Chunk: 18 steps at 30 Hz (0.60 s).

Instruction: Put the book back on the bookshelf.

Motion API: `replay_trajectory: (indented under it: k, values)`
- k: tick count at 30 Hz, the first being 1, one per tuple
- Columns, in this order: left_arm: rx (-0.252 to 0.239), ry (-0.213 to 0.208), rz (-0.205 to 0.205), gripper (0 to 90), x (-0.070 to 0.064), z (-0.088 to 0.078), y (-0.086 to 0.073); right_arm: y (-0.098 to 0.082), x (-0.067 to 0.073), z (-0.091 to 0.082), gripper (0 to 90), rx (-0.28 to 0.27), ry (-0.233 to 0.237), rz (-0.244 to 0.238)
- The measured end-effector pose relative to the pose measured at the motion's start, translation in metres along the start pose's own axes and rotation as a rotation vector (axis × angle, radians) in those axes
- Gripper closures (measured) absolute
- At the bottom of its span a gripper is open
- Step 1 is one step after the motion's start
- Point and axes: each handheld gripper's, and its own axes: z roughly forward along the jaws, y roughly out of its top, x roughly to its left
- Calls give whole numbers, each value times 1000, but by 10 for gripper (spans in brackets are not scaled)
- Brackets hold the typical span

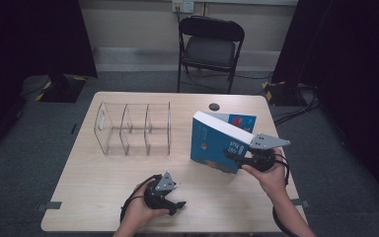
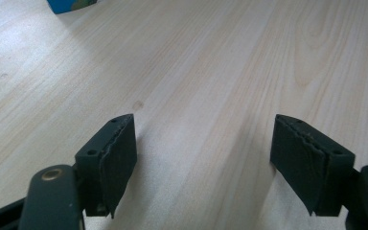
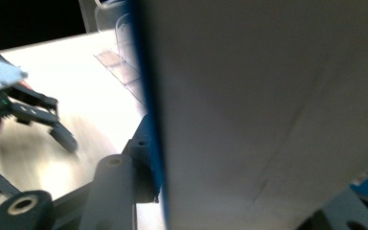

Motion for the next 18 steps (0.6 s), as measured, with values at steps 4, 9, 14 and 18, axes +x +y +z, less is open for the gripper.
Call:
replay_trajectory:
  k: [4,9,14,18]
  values:
    - [-14,9,20,190,-1,2,-2,2,1,2,579,26,18,-9]
    - [-40,10,-15,186,-2,4,-2,1,1,0,606,34,50,-29]
    - [-20,23,-7,147,-1,4,-2,1,5,0,618,41,47,-63]
    - [-16,16,-5,131,-2,5,-1,0,6,-1,622,32,50,-69]
